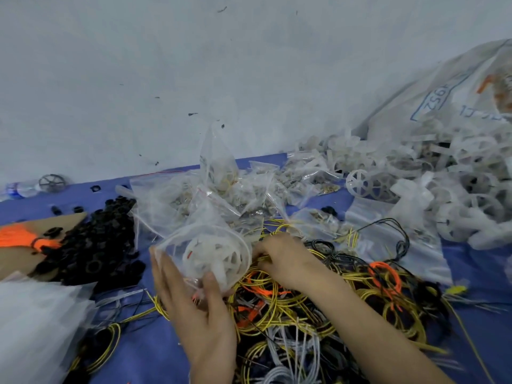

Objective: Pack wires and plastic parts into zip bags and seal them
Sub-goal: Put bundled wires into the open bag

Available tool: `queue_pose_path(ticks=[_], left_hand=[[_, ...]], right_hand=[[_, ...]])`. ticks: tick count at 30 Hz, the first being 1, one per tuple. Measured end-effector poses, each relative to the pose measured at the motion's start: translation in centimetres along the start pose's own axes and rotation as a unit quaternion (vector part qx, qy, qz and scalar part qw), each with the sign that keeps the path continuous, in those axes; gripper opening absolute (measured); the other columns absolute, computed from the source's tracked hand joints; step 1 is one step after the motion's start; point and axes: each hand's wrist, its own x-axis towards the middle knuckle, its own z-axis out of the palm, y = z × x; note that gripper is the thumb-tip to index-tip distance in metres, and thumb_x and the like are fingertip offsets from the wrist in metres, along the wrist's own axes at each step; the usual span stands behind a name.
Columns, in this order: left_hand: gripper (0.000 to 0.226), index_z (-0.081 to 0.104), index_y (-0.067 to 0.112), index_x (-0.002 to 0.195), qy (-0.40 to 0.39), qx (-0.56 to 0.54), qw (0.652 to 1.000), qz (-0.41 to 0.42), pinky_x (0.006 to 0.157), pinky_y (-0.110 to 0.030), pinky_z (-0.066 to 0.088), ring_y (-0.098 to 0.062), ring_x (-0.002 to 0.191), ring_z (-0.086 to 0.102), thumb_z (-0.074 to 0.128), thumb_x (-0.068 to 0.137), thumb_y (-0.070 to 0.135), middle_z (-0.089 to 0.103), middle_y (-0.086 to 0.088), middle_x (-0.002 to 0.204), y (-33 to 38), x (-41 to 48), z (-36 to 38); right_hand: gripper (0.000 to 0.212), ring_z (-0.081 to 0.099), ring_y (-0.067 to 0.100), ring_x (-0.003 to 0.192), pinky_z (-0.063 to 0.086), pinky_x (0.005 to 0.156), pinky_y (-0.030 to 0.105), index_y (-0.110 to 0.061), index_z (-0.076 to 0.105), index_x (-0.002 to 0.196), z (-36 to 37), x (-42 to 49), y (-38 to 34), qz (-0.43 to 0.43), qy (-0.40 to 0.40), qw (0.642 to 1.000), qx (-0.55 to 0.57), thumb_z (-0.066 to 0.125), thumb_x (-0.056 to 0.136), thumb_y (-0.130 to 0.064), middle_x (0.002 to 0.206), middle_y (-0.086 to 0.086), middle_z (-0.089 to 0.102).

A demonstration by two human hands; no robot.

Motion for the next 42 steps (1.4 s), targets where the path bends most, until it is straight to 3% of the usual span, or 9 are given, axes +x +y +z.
queue_pose_path(ticks=[2, 8, 11, 13, 21, 26, 33, 37, 42], left_hand=[[0.069, 0.018, 0.027, 0.15, -0.005, -0.004, 1.0, -0.012, 0.111, -0.019, 0.025, 0.01, 0.14, 0.009, 0.054, 0.092, 0.019, 0.009, 0.021, 0.154, 0.0, 0.0, 0.0], [0.07, 0.021, 0.014, 0.151, -0.011, -0.001, 0.999, -0.032, 0.084, 0.011, 0.024, 0.024, 0.131, 0.009, 0.055, 0.092, 0.0, 0.01, 0.016, 0.152, 0.4, -0.1, -0.1], [0.07, 0.02, 0.02, 0.151, -0.001, -0.007, 1.0, -0.027, 0.087, 0.009, 0.025, 0.014, 0.137, 0.011, 0.054, 0.092, 0.001, 0.009, 0.029, 0.15, 0.3, 0.0, -0.2], [0.071, 0.019, 0.026, 0.15, 0.001, -0.012, 0.999, -0.033, 0.09, 0.006, 0.026, 0.01, 0.139, 0.012, 0.054, 0.093, 0.003, 0.006, 0.041, 0.145, 0.2, 0.1, -0.3], [0.069, 0.014, 0.035, 0.15, -0.025, -0.023, 0.999, -0.008, 0.109, -0.019, 0.03, 0.012, 0.138, 0.014, 0.052, 0.093, 0.025, 0.009, 0.011, 0.158, -0.1, 0.1, -0.1], [0.074, 0.009, 0.04, 0.15, -0.074, -0.061, 0.993, -0.07, 0.109, -0.052, 0.036, 0.009, 0.14, 0.014, 0.053, 0.091, 0.027, 0.008, 0.046, 0.143, -0.2, 0.2, 0.1], [0.081, 0.01, 0.054, 0.136, -0.063, -0.057, 0.995, -0.059, 0.109, -0.02, 0.031, 0.02, 0.132, 0.018, 0.052, 0.093, -0.001, 0.015, 0.044, 0.137, 0.2, 0.2, -0.1], [0.08, 0.009, 0.05, 0.143, -0.074, -0.063, 0.992, -0.083, 0.11, -0.042, 0.035, 0.002, 0.141, 0.021, 0.051, 0.094, 0.002, 0.013, 0.049, 0.134, 0.1, 0.3, -0.1], [0.08, 0.009, 0.042, 0.149, -0.085, -0.057, 0.99, -0.092, 0.11, -0.049, 0.036, -0.001, 0.141, 0.023, 0.05, 0.094, 0.003, 0.013, 0.051, 0.133, -0.1, 0.3, -0.2]], right_hand=[[0.031, 0.03, 0.026, 0.13, 0.018, 0.113, 0.052, -0.031, 0.062, 0.12, 0.2, 0.1, 0.1, 0.017, -0.009, 0.999, -0.035, 0.05, 0.094, -0.022, 0.128, 0.002, 0.053], [0.019, 0.017, 0.024, 0.14, -0.002, 0.111, 0.063, -0.011, 0.058, 0.111, 0.0, -0.1, -0.4, 0.052, -0.022, 0.996, -0.075, 0.048, 0.096, -0.019, 0.13, 0.005, 0.048], [0.012, 0.045, 0.023, 0.118, 0.029, 0.107, 0.045, -0.011, 0.062, 0.1, -2.6, -1.1, 0.2, 0.056, -0.004, 0.998, -0.017, 0.054, 0.094, -0.018, 0.114, 0.008, 0.056], [0.005, 0.057, 0.018, 0.087, 0.046, 0.074, 0.028, -0.016, 0.056, 0.089, -4.9, -2.1, 1.2, 0.067, 0.044, 0.994, 0.081, 0.056, 0.094, -0.017, 0.094, 0.003, 0.062], [0.018, 0.064, 0.016, 0.062, 0.047, 0.056, 0.018, -0.014, 0.062, 0.097, -9.8, -4.7, 4.0, 0.057, 0.172, 0.932, 0.315, 0.052, 0.092, 0.0, 0.066, 0.002, 0.069], [0.027, 0.06, 0.018, 0.053, 0.044, 0.047, 0.02, -0.023, 0.048, 0.083, -9.2, -4.3, 3.7, 0.086, 0.176, 0.936, 0.291, 0.034, 0.098, -0.005, 0.072, 0.004, 0.062], [0.026, 0.026, 0.015, 0.049, 0.026, 0.045, 0.025, -0.014, 0.036, 0.066, -7.6, -2.4, 4.0, 0.182, 0.167, 0.885, 0.395, 0.036, 0.092, -0.007, 0.058, 0.001, 0.03], [0.025, 0.038, 0.016, 0.051, 0.03, 0.046, 0.021, -0.013, 0.046, 0.068, -5.8, -1.5, 4.4, 0.173, 0.186, 0.926, 0.28, 0.049, 0.092, -0.019, 0.055, 0.0, 0.041], [0.02, 0.044, 0.02, 0.055, 0.033, 0.05, 0.025, -0.008, 0.054, 0.063, -2.9, -0.7, 4.2, 0.153, 0.029, 0.98, 0.123, 0.054, 0.084, -0.01, 0.06, 0.007, 0.047]])
